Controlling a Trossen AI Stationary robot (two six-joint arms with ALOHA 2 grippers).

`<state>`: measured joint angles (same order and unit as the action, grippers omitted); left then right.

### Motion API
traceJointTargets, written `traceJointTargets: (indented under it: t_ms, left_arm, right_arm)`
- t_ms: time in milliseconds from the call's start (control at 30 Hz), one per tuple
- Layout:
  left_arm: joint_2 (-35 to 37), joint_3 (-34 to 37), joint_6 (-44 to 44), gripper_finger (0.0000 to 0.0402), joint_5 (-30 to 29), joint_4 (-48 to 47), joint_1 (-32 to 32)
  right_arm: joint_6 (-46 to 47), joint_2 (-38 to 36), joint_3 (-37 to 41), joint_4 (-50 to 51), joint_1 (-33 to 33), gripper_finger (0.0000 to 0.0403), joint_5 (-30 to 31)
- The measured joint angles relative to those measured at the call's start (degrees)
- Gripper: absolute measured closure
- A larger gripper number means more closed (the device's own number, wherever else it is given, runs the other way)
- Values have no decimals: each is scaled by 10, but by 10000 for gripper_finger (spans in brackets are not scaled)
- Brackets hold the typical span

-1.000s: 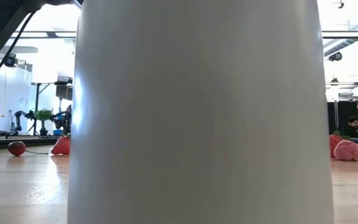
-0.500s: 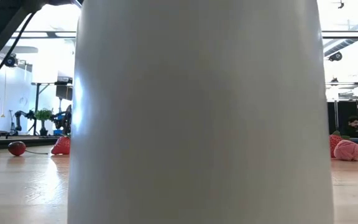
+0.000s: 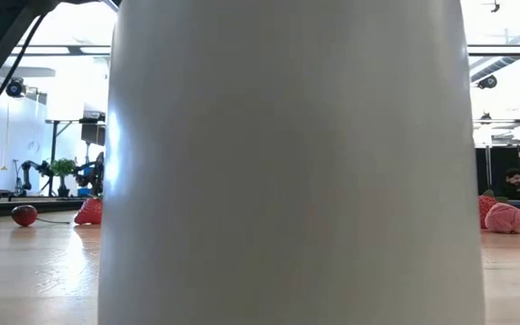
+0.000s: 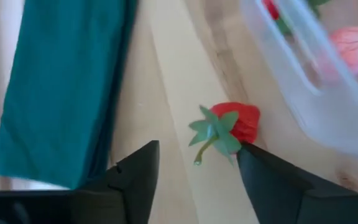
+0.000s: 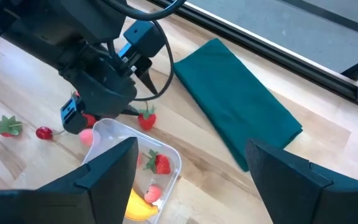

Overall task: Pick and placing Produce into tupperware
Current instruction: Put the strawberry into the transparent bin

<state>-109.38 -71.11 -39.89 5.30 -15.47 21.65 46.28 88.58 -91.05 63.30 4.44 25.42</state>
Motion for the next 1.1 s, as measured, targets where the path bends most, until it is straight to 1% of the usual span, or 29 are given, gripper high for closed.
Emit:
traceJointTargets:
  t_ms: [100, 267, 733, 1100]
  left_arm:
    - [0, 2, -16, 179, 20, 0, -1]
    - [0, 2, -30, 175, 47, 4, -11]
    - [-19, 4, -31, 175, 52, 29, -18]
    - [-21, 5, -27, 176, 50, 0, -18]
  right_arm:
    - [0, 0, 0, 0, 0, 111, -1]
    - [0, 0, 0, 0, -1, 113, -1]
    - [2, 0, 0, 0, -2, 113, -1]
    - [7, 0, 0, 0, -5, 108, -3]
